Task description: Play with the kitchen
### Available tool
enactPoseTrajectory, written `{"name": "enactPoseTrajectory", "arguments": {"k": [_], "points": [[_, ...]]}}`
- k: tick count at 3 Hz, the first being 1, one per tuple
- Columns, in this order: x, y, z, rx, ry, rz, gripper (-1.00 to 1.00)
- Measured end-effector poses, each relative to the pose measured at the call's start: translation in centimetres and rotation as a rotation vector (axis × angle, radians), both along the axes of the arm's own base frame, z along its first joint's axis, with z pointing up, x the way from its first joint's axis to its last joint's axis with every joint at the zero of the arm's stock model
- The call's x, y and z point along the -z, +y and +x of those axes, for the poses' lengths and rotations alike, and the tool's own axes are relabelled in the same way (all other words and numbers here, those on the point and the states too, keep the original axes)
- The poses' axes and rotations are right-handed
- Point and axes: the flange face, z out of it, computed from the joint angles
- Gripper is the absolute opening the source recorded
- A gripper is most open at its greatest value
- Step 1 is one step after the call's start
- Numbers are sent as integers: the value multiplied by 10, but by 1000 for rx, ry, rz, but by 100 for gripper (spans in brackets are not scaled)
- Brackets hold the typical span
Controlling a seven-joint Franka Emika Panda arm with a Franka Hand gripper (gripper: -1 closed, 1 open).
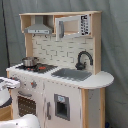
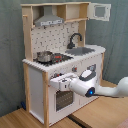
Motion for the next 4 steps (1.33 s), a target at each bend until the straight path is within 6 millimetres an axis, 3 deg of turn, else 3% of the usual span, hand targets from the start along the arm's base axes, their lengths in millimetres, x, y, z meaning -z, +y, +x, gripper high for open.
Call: {"name": "enactPoseTrajectory", "arguments": {"k": [1,4], "points": [[0,0,0,0,0,0,-100],[-5,-1,1,3,16,389,-100]]}}
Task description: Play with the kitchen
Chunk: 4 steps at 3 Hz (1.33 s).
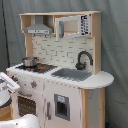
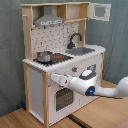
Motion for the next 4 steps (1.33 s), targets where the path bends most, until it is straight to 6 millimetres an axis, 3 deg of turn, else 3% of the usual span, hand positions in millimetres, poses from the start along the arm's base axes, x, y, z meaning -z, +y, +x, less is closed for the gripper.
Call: {"name": "enactPoseTrajectory", "arguments": {"k": [4], "points": [[-1,0,0,-3,7,460,-100]]}}
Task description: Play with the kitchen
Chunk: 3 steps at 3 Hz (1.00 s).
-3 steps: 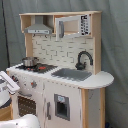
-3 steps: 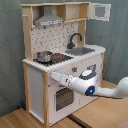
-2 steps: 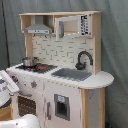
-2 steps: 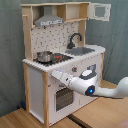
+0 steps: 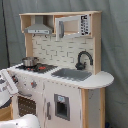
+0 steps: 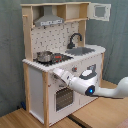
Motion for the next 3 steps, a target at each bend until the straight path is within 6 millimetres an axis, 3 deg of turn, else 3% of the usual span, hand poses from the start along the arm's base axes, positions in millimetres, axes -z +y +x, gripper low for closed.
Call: {"name": "enactPoseTrajectory", "arguments": {"k": [3], "points": [[0,0,0,-3,-1,320,-100]]}}
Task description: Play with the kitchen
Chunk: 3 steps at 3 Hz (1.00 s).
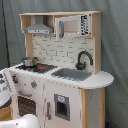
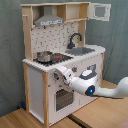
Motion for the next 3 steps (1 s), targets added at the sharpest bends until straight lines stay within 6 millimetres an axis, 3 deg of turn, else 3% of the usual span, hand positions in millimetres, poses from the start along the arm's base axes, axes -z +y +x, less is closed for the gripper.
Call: {"name": "enactPoseTrajectory", "arguments": {"k": [1,2,3], "points": [[1,3,-3,-22,7,62,-100],[1,4,-3,-25,8,62,100],[3,13,-18,-61,-15,-107,100]]}}
